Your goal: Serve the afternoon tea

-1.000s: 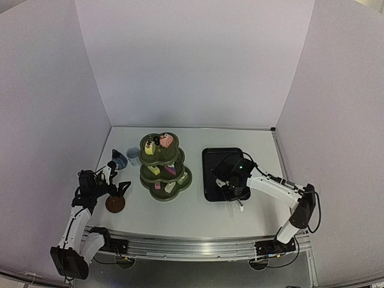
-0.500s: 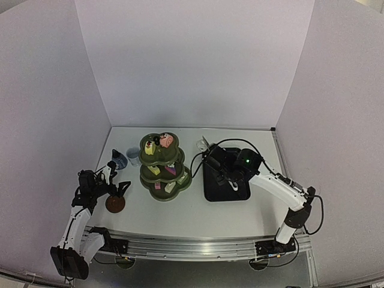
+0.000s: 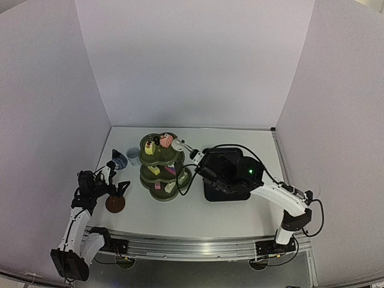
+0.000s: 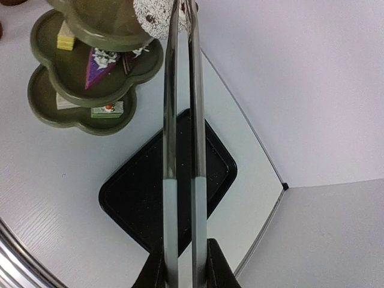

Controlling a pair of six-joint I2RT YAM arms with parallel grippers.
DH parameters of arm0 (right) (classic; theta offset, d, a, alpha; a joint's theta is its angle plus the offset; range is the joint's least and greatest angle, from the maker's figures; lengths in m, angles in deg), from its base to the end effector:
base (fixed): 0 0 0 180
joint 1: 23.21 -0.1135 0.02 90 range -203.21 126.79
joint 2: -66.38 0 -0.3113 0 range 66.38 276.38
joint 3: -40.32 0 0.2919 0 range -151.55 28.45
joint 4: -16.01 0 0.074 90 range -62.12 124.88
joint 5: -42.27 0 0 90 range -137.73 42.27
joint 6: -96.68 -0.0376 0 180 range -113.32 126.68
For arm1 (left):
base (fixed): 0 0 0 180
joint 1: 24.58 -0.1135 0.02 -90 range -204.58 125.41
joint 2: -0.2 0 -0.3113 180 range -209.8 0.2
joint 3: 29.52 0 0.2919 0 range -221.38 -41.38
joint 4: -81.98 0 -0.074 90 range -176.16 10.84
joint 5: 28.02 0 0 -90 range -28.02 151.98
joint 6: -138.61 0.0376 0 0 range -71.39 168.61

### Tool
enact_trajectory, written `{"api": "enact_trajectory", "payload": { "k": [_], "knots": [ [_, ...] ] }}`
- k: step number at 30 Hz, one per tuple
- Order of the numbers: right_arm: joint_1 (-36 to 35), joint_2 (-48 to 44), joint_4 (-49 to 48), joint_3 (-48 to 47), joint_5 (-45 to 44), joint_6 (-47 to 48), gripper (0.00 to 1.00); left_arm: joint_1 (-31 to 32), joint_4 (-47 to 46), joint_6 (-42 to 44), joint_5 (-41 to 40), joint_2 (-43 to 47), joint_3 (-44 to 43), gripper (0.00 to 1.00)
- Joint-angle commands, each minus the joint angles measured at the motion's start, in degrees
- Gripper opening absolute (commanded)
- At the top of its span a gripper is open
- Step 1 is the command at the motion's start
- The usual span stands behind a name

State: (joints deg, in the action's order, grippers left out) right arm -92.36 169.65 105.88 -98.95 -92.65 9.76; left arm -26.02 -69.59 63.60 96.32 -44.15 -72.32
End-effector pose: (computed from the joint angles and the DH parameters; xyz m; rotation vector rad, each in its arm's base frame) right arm 0.1625 0.3521 0.5068 -1.0493 1.9378 -0.3685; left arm 0.1807 -0.0167 0.2707 0.5882 1.9368 -0.4449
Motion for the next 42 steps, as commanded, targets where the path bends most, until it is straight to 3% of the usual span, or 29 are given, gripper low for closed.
{"api": "enact_trajectory", "payload": {
  "k": [1,17,42],
  "knots": [
    [-1.59,2.0,-0.85,-1.13,1.51,6.84,0.0,0.2,0.11,-0.08,-0.36,0.51,-1.85,1.0],
    [-2.22,9.29,-2.25,-7.55,-2.75,11.59,0.0,0.2,-0.01,0.24,-0.02,0.31,-1.7,1.0],
    [-1.32,14.15,-7.13,-9.11,-7.61,14.32,0.0,0.2,-0.06,0.29,0.25,0.87,-0.93,1.0]
  ]
}}
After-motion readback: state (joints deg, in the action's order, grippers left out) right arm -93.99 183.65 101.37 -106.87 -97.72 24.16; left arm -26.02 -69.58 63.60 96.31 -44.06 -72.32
